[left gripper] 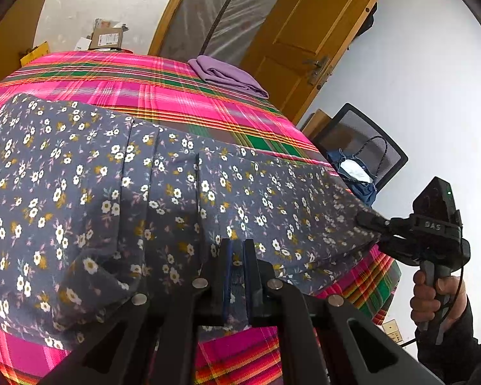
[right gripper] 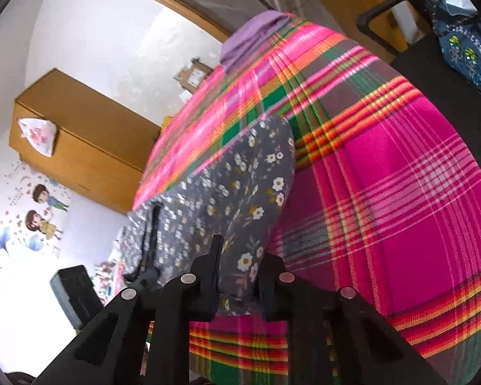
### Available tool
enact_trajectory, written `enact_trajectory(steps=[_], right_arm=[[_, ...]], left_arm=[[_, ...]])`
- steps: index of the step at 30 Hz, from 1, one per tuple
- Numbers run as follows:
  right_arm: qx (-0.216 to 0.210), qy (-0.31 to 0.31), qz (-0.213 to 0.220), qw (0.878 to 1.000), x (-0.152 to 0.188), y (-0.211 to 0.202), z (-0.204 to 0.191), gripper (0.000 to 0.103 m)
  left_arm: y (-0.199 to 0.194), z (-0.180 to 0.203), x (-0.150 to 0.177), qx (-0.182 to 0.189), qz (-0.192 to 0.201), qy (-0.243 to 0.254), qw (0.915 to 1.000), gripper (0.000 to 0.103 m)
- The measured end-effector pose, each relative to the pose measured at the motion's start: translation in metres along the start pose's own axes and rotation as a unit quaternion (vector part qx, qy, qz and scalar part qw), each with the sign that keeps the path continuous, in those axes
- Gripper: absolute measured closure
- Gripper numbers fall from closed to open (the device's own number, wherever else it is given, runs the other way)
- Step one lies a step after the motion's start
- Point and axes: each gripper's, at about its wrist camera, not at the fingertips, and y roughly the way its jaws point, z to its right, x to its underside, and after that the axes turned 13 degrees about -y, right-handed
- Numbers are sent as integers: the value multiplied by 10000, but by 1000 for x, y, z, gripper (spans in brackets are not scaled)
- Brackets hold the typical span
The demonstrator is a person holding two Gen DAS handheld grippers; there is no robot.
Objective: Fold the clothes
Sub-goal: 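Grasp the garment's folded end with the right gripper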
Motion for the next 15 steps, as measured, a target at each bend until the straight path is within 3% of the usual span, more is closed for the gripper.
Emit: enact_trajectory(steps=[9,15], right_arm=[[80,208,-111,9997,5,7,9,83],[107,52,44,9999,0,2,0,89]], left_arm=[[1,5,0,-128,8,68,9999,97],[1,5,-1,-141,-14,55,9999,97]])
